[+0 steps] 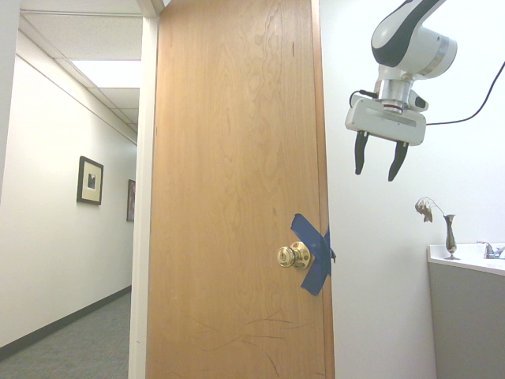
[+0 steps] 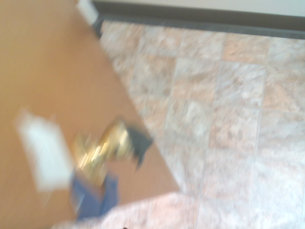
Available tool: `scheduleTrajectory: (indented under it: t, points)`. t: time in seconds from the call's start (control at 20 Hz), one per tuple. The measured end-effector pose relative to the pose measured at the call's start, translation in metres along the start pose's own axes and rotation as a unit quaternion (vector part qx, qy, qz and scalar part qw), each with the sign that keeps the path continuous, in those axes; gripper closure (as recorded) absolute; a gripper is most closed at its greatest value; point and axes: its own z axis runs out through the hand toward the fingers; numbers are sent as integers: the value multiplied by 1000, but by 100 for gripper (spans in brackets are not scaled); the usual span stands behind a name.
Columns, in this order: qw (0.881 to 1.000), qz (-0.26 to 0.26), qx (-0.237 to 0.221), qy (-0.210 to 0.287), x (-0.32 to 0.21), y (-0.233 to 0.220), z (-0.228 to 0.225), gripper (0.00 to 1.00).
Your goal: Shut the door
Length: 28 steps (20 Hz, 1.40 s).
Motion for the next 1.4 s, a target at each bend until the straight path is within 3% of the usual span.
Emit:
scheduleTrajectory:
  t: [0.2, 0.55, 0.95, 1.2, 1.4]
  points:
    - [999, -18, 38, 9, 3, -30, 44, 0]
    - [993, -58, 101, -11, -47, -78, 110, 0]
    - [969, -204, 137, 6, -231, -208, 172, 0]
    - [955, -265, 128, 43, -281, -290, 161, 0]
    - [946, -291, 131, 48, -316, -326, 142, 0]
